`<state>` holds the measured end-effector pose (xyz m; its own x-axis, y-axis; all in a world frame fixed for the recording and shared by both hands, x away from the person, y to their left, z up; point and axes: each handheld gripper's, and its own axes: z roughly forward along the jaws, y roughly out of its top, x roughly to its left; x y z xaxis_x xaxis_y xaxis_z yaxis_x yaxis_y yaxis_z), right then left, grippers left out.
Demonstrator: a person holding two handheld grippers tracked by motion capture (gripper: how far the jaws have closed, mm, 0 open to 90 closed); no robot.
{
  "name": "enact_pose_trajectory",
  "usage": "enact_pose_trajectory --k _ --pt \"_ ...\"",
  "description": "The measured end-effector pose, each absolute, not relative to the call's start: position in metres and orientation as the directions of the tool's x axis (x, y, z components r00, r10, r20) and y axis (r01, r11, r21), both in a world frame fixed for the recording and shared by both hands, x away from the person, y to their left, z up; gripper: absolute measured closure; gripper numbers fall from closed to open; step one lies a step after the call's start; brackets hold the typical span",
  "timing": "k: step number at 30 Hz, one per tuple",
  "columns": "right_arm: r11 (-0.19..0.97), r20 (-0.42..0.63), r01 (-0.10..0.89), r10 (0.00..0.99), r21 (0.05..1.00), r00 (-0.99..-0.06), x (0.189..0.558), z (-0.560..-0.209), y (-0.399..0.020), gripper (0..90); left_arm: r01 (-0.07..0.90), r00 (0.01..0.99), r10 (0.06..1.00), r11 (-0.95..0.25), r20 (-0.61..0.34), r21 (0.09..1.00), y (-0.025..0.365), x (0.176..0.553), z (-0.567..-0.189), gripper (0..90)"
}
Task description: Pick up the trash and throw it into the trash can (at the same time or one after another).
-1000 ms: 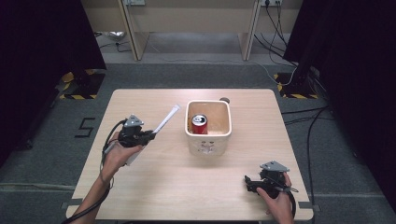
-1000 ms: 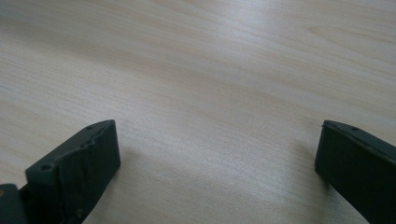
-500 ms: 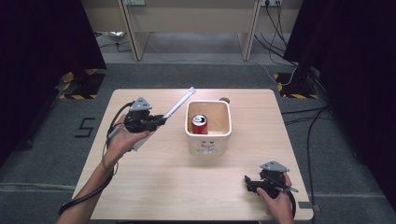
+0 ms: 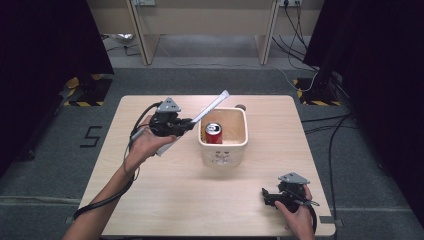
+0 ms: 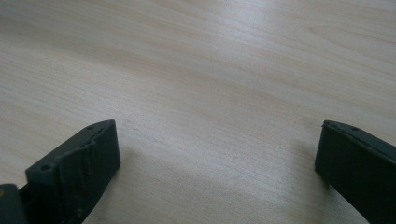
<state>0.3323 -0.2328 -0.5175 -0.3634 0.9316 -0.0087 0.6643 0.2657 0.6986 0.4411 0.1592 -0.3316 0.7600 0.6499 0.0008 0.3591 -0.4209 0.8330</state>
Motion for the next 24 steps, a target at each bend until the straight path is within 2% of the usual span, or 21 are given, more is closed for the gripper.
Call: enact_pose_trajectory --k 12,15,16,17,18,20,24 --pt "0.267 -0.008 0.663 0.931 0.699 -0.366 0.332 -0.517 -0.233 0.8 0.355 0.789 0.614 -0.413 -0.032 0.839 0.136 0.453 -0.330 79.5" --pt "0.271 -0.005 0.655 0.926 0.705 -0.378 0.331 -0.517 -0.233 4.4 0.352 0.795 0.606 -0.425 -0.027 0.834 0.129 0.456 -0.331 79.4" --pt "0.266 0.002 0.645 0.924 0.717 -0.383 0.330 -0.516 -0.234 12.6 0.351 0.798 0.602 -0.422 -0.031 0.836 0.124 0.457 -0.331 79.4" --pt "0.266 0.002 0.645 0.924 0.717 -0.383 0.330 -0.516 -0.234 12.6 0.351 0.798 0.602 -0.422 -0.031 0.836 0.124 0.457 -0.331 79.4" --pt "0.251 0.026 0.631 0.918 0.734 -0.396 0.330 -0.515 -0.236 18.8 0.346 0.802 0.597 -0.419 -0.033 0.839 0.120 0.458 -0.330 79.5" --pt "0.237 0.049 0.630 0.915 0.740 -0.401 0.329 -0.513 -0.236 15.8 0.342 0.806 0.590 -0.419 -0.034 0.841 0.116 0.459 -0.330 79.4" --pt "0.233 0.050 0.611 0.911 0.756 -0.410 0.328 -0.505 -0.236 15.8 0.337 0.812 0.583 -0.418 -0.035 0.844 0.112 0.461 -0.329 79.4"
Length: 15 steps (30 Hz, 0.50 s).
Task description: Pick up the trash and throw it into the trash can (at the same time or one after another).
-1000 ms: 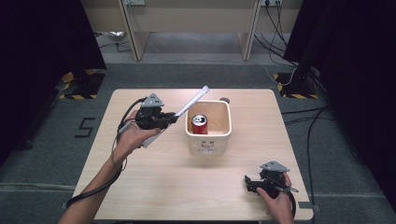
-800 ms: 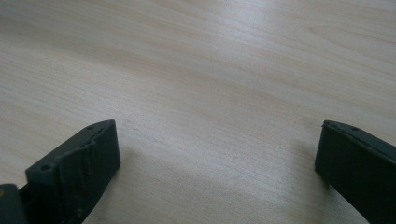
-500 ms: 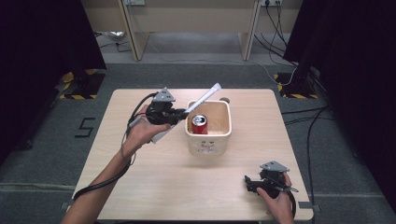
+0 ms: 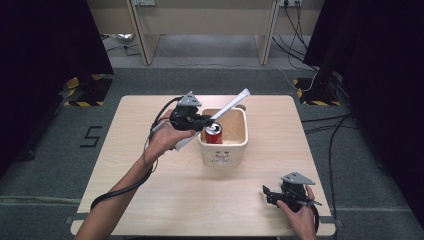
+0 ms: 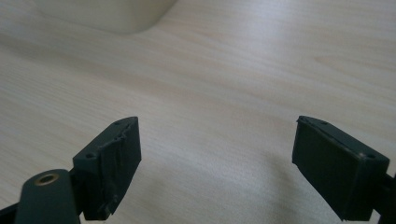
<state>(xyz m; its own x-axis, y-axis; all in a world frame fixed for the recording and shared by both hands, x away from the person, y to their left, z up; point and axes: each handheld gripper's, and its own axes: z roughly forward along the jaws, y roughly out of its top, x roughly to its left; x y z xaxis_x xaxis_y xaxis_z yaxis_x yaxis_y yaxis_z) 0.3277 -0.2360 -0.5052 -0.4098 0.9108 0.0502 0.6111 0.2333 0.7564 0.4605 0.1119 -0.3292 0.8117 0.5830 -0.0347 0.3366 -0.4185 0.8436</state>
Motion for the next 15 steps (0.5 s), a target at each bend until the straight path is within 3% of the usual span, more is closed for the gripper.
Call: enact_pose_trajectory --k 8,15 --pt "0.198 0.077 0.553 0.898 0.809 -0.434 0.335 -0.467 -0.235 15.8 0.321 0.818 0.575 -0.429 -0.019 0.844 0.099 0.464 -0.328 79.4" --pt "0.174 0.130 0.483 0.837 0.858 -0.532 0.355 -0.418 -0.226 16.3 0.315 0.825 0.565 -0.433 -0.018 0.845 0.091 0.467 -0.328 79.4"
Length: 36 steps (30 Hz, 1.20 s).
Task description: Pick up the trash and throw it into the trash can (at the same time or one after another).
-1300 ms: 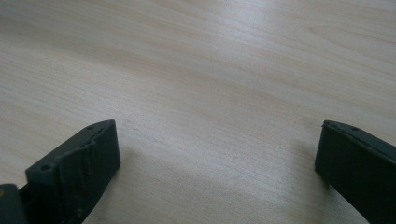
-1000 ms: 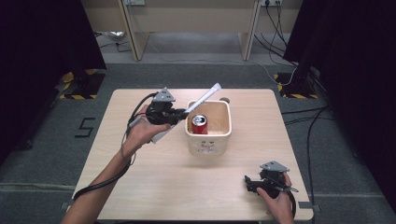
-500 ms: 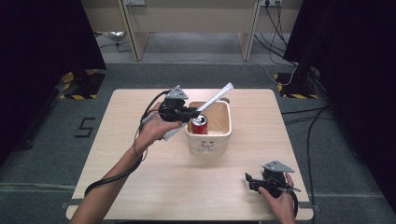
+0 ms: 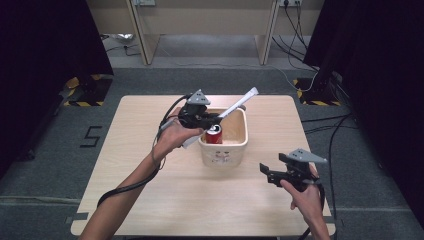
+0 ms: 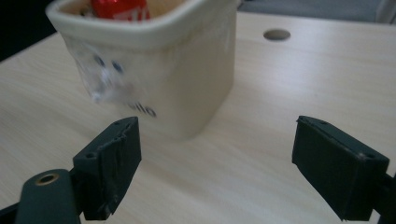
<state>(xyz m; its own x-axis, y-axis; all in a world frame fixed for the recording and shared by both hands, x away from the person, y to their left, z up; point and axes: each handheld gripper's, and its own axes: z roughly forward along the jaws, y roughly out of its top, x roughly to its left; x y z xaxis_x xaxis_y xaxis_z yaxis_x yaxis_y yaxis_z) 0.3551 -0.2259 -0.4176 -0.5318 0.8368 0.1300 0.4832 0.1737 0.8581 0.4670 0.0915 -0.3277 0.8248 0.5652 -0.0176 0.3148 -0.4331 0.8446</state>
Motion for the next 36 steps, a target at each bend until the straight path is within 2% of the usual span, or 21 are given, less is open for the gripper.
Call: enact_pose_trajectory --k 5,10,18,28,31,36 --pt "0.174 0.141 0.451 0.801 0.876 -0.582 0.379 -0.382 -0.214 17.7 0.301 0.826 0.564 -0.442 0.001 0.845 0.086 0.466 -0.327 79.4" --pt "0.185 0.122 0.433 0.798 0.882 -0.590 0.394 -0.365 -0.205 18.3 0.290 0.830 0.558 -0.445 0.009 0.847 0.083 0.465 -0.325 79.3" --pt "0.156 0.151 0.426 0.784 0.891 -0.602 0.423 -0.337 -0.187 21.2 0.259 0.832 0.553 -0.433 0.028 0.863 0.075 0.465 -0.321 79.3" --pt "0.053 0.263 0.459 0.758 0.887 -0.597 0.454 -0.325 -0.176 25.0 0.240 0.840 0.541 -0.441 0.043 0.865 0.066 0.464 -0.316 79.3" --pt "-0.003 0.326 0.481 0.739 0.877 -0.590 0.461 -0.323 -0.176 27.7 0.235 0.842 0.538 -0.442 0.046 0.866 0.065 0.462 -0.316 79.3" --pt "0.012 0.314 0.481 0.743 0.877 -0.591 0.468 -0.322 -0.171 33.1 0.234 0.844 0.535 -0.438 0.043 0.868 0.062 0.461 -0.316 79.1"
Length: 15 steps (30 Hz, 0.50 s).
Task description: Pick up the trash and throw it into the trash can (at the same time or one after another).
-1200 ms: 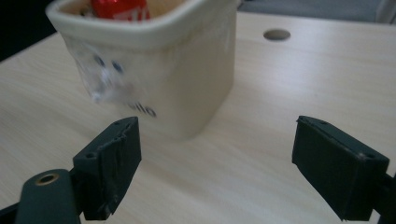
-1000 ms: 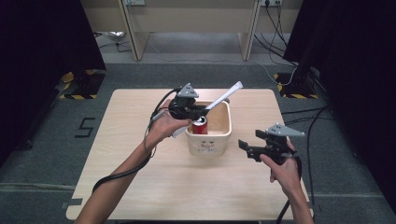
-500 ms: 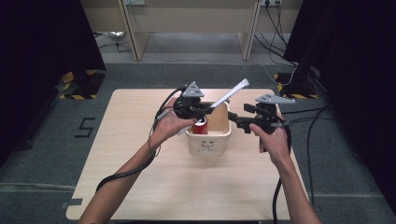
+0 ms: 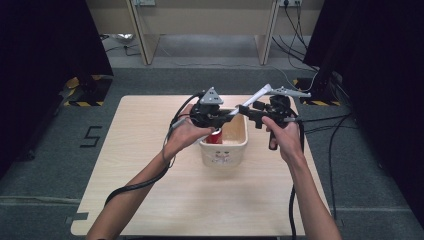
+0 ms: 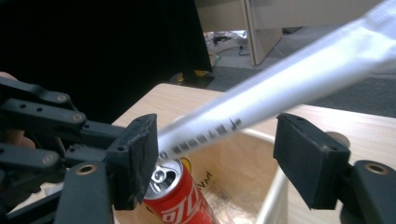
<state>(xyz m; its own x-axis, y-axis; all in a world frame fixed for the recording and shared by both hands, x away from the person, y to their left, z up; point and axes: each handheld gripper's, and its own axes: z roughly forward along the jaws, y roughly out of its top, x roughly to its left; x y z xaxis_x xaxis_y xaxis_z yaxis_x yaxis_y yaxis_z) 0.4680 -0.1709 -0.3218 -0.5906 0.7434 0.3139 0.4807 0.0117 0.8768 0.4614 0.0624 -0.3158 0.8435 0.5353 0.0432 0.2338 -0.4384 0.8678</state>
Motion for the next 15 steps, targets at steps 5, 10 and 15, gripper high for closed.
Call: enact_pose_trajectory --k 5,10,15 --pt "-0.034 0.379 0.499 0.695 0.866 -0.611 0.4720 -0.3213 -0.1665 44.8 0.232 0.843 0.537 -0.425 0.037 0.875 0.0624 0.4615 -0.3124 79.1" --pt "-0.097 0.454 0.519 0.637 0.849 -0.623 0.4754 -0.3225 -0.1673 54.6 0.223 0.842 0.538 -0.417 0.042 0.881 0.0630 0.4608 -0.3077 79.1" --pt "-0.136 0.491 0.523 0.597 0.842 -0.635 0.4757 -0.3216 -0.1672 63.7 0.223 0.839 0.542 -0.414 0.042 0.883 0.0644 0.4613 -0.3068 79.1"
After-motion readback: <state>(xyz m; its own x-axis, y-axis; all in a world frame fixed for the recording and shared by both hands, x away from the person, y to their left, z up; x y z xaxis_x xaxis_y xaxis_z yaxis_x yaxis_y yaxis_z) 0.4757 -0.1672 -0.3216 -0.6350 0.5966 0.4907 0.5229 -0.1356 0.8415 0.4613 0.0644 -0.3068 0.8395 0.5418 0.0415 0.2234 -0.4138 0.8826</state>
